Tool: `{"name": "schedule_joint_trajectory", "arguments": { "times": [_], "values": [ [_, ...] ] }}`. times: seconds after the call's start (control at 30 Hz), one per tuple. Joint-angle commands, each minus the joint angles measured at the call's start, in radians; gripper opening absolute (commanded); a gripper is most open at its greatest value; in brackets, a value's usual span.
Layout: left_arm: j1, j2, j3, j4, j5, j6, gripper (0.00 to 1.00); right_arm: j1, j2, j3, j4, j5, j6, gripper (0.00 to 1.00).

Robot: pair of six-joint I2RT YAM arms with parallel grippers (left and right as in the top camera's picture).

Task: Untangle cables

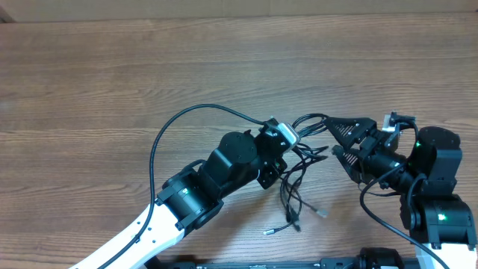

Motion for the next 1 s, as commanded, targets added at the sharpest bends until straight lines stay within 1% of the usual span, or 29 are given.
{"name": "schedule_joint_trajectory", "arguments": {
  "times": [0.0, 0.13, 0.33, 0.4, 0.43, 0.5, 0.63, 0.77, 0.87, 0.9, 0.97],
  "values": [
    [0.002, 0.002, 0.015, 0.016, -0.066, -0.083, 0.04, 0.004, -0.011, 0.021, -0.002, 0.013, -0.056, 0.98],
    [0.002, 0.002, 0.016, 0.055, -0.065, -0.125, 0.04, 0.004, -0.011, 0.021, -0.008, 0.013, -0.073, 0.98],
    [0.002, -0.014, 0.016, 0.128, -0.074, -0.098, 0.04, 0.004, -0.011, 0.021, -0.025, 0.000, -0.201, 0.98],
    [0.002, -0.026, 0.016, 0.140, -0.097, -0.095, 0.04, 0.004, -0.011, 0.021, -0.021, -0.025, -0.254, 0.98],
    [0.002, -0.037, 0.018, 0.144, -0.128, -0.093, 0.04, 0.004, -0.011, 0.021, -0.012, -0.058, -0.319, 0.98],
    [0.002, -0.056, 0.018, 0.144, -0.179, -0.084, 0.04, 0.004, -0.011, 0.021, 0.001, -0.095, -0.389, 0.98],
    [0.002, -0.097, 0.018, 0.141, -0.278, -0.052, 0.04, 0.004, -0.011, 0.021, 0.012, -0.150, -0.465, 0.98],
    [0.002, -0.127, 0.018, 0.133, -0.377, -0.036, 0.04, 0.004, -0.011, 0.021, 0.012, -0.153, -0.494, 0.98],
    [0.002, -0.129, 0.018, 0.132, -0.409, -0.019, 0.04, 0.004, -0.011, 0.021, 0.012, -0.166, -0.499, 0.99],
    [0.003, -0.129, 0.018, 0.143, -0.412, 0.011, 0.04, 0.004, -0.011, 0.021, 0.016, -0.196, -0.540, 0.99],
    [0.003, -0.128, 0.018, 0.188, -0.375, 0.018, 0.04, 0.004, -0.011, 0.021, 0.022, -0.260, -0.610, 0.99]
  ]
}}
